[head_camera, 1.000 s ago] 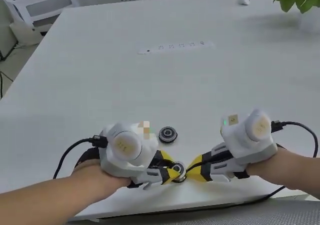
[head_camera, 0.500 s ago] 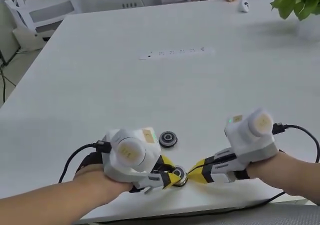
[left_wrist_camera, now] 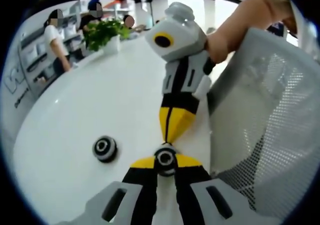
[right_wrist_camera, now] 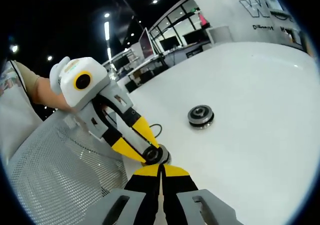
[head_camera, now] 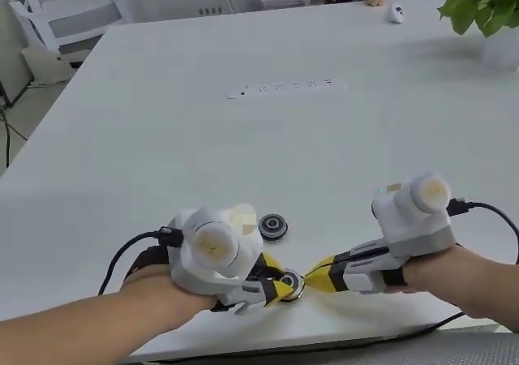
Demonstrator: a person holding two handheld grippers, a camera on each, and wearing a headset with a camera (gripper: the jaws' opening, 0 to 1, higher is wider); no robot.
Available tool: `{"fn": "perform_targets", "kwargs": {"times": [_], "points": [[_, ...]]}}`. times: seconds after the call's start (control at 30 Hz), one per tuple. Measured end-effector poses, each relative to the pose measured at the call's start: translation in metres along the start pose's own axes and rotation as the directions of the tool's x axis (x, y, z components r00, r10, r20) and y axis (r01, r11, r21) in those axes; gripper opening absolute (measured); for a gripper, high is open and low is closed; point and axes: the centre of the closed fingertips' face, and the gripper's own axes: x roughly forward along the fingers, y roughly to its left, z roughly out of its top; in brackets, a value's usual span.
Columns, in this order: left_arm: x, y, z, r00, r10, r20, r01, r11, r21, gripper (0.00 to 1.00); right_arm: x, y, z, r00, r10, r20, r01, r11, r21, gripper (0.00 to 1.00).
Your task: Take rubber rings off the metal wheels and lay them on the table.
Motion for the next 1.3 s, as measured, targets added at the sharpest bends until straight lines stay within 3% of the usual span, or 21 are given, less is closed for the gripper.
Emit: {"fn": "perform_targets", "kwargs": {"times": [0.53, 1.3], "points": [[0.001, -0.002, 0.001, 0.9998, 0.015, -0.016, -0.015, 1.000, -0.002, 0.12, -0.002, 0.003, 0.002, 0.9995, 0.012, 0.029, -0.014, 0.998, 0.056, 0.00], [0.001, -0.002, 0.002, 0.9994, 0.022, -0.025, -0.022, 1.000, 0.004, 0.12, 0.000, 0.011, 0.004, 0.9987, 0.039, 0.034, -0.041, 0.998, 0.053, 0.00]]}}
